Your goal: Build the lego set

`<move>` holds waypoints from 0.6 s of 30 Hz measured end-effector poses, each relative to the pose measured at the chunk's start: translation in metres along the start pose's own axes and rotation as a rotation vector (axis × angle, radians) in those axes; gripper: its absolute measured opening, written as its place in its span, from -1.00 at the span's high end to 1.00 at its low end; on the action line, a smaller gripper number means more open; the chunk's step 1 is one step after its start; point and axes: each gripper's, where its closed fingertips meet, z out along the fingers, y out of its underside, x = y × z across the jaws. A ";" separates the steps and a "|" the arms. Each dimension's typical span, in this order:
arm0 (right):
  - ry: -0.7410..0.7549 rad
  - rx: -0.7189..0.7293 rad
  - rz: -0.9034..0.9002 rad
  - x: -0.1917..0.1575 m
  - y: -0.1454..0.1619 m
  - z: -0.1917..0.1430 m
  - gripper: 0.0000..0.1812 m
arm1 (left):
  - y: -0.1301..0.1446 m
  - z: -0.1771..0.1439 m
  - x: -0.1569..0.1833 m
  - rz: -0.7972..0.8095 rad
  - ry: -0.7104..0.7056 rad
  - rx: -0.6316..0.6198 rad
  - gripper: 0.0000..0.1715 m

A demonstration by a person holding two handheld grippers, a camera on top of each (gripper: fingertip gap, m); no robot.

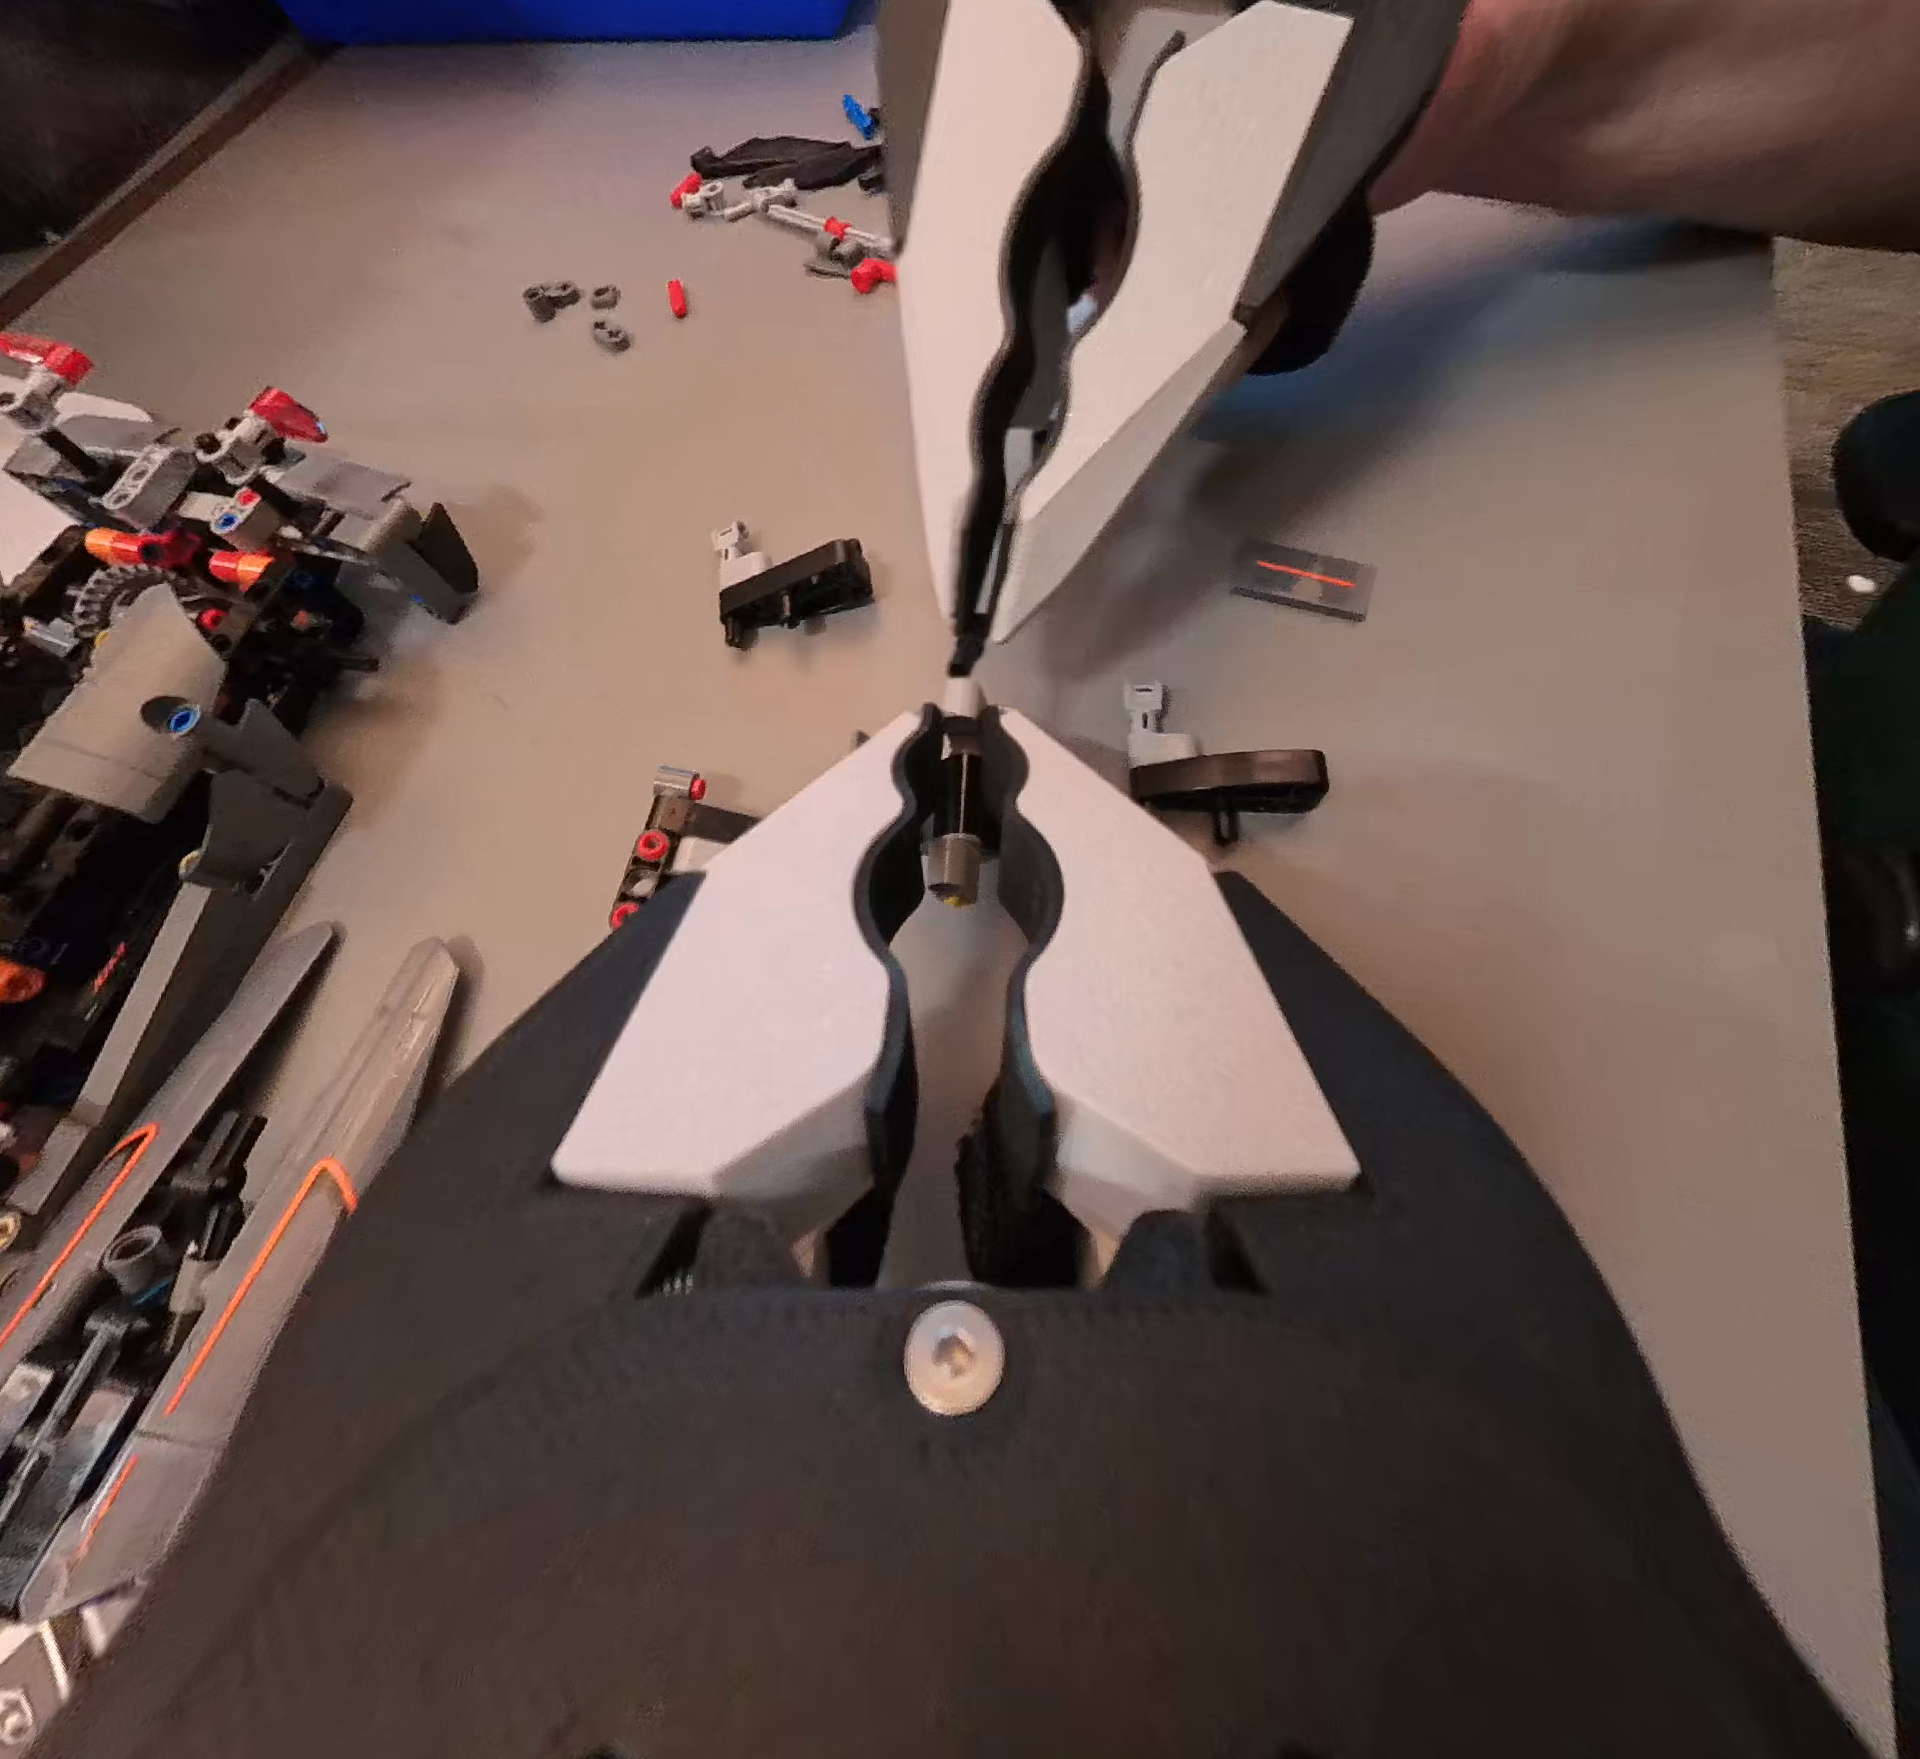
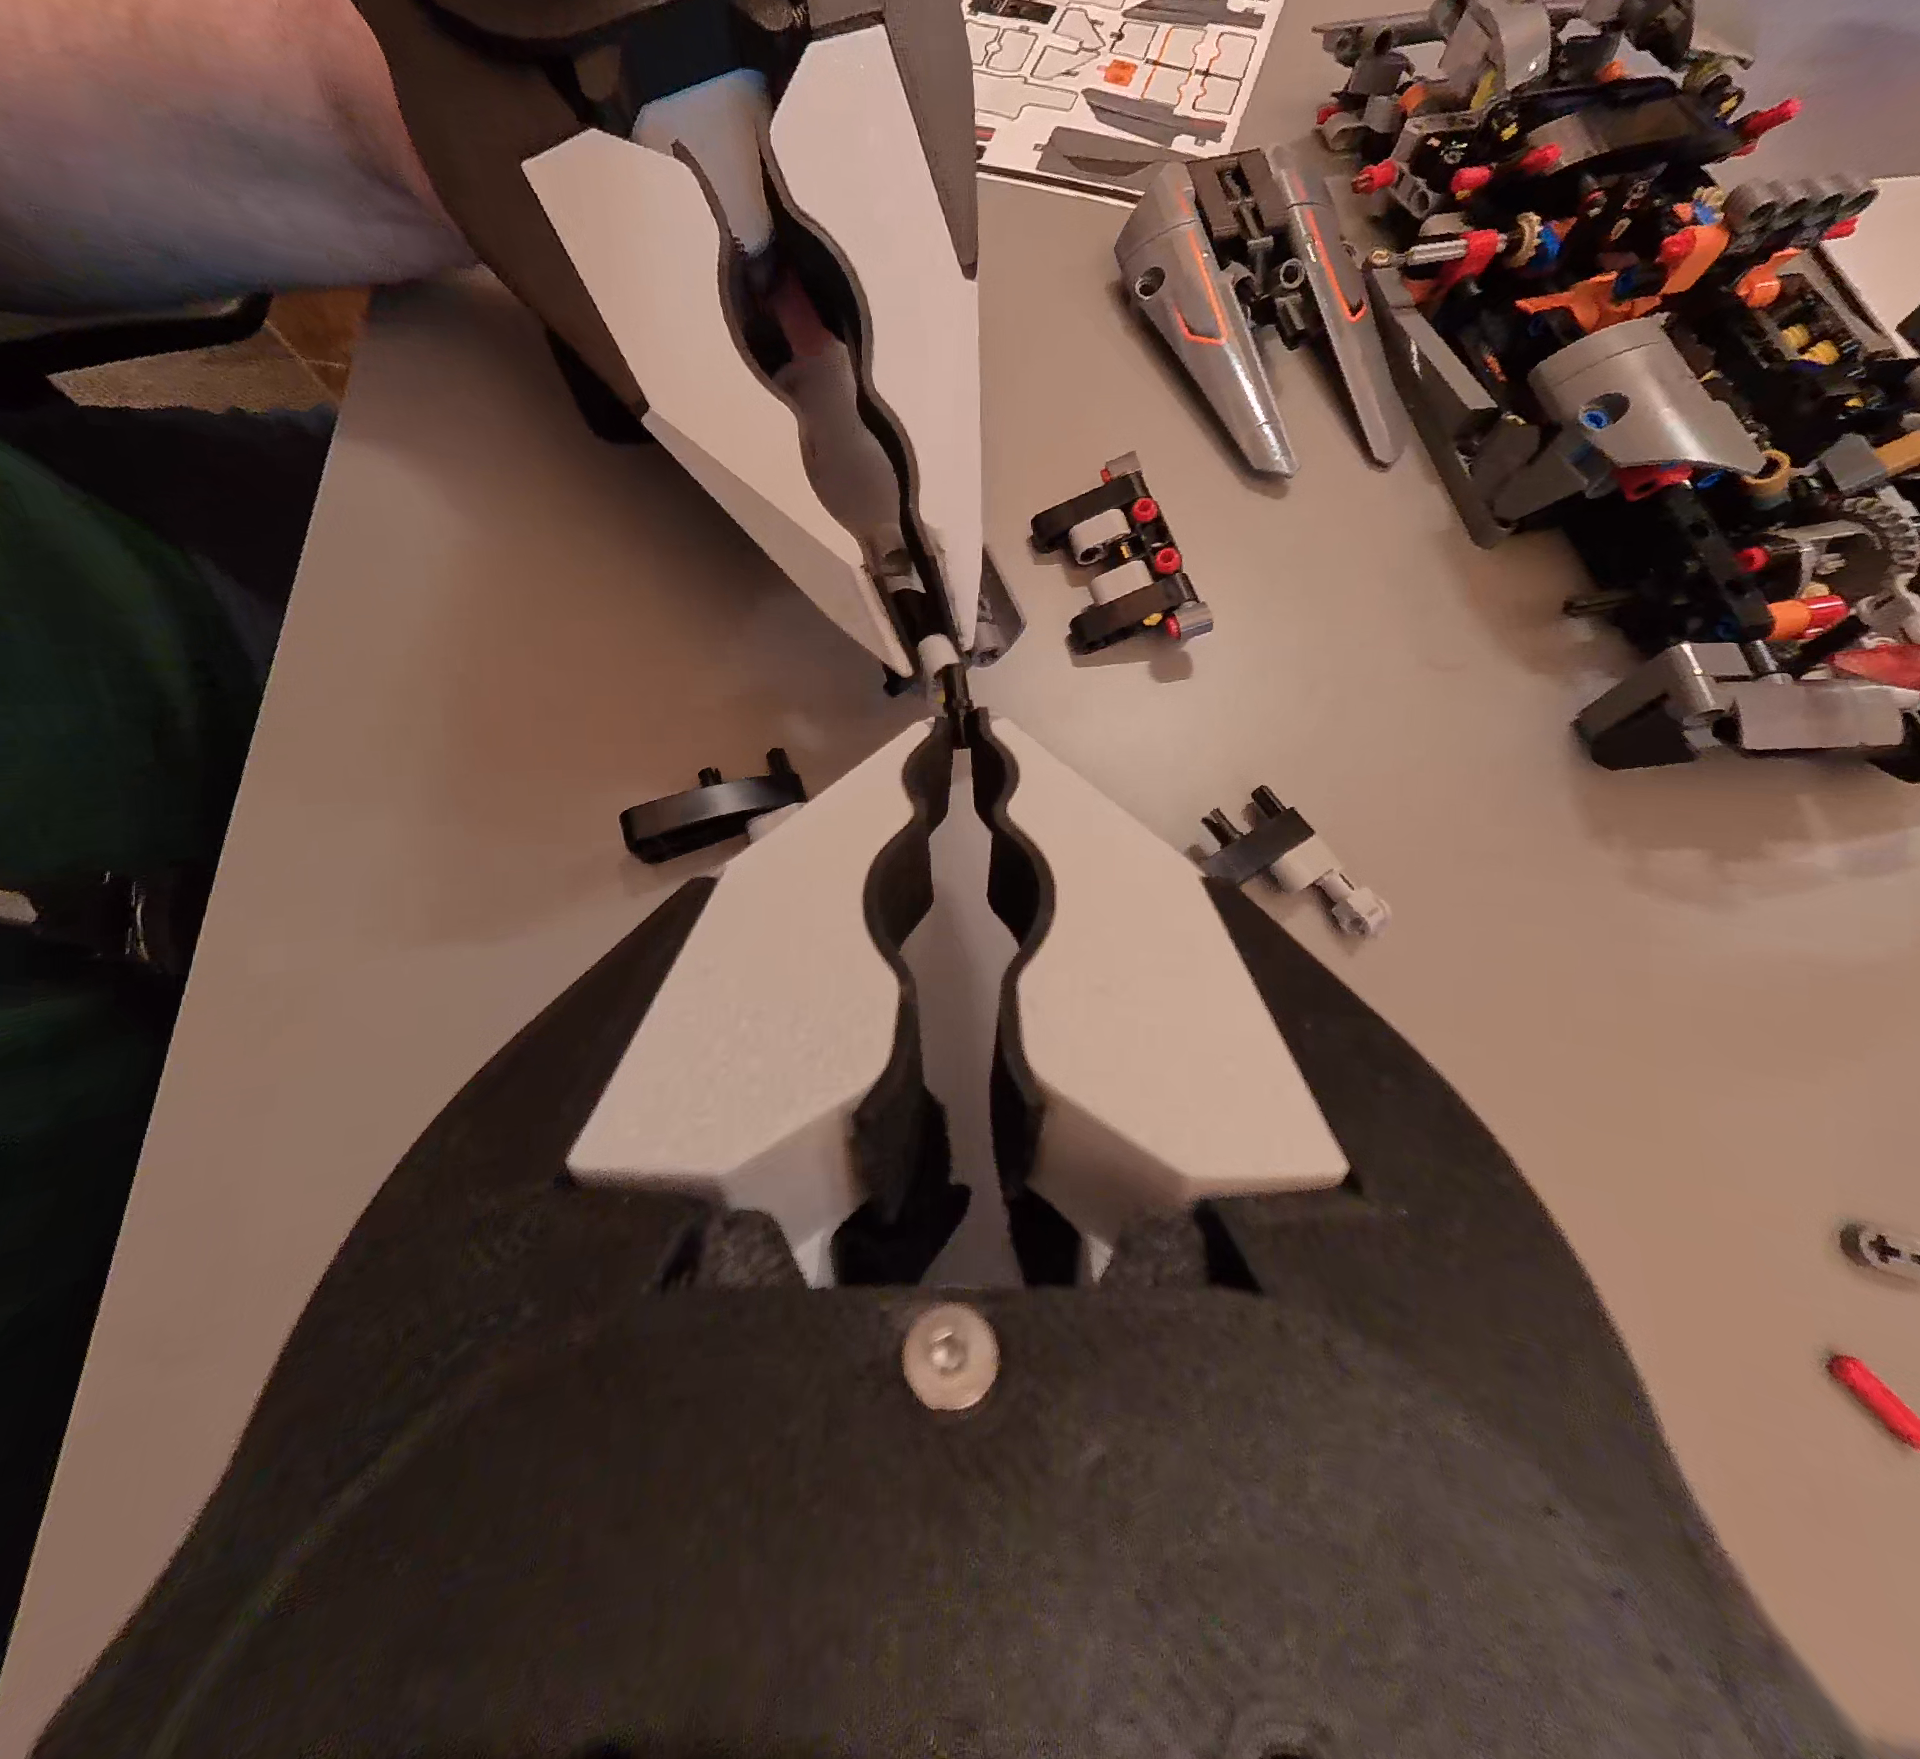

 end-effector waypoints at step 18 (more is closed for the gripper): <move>0.086 -0.150 -0.155 0.006 0.011 0.005 1.00 | 0.005 0.008 -0.004 0.143 -0.031 -0.146 0.94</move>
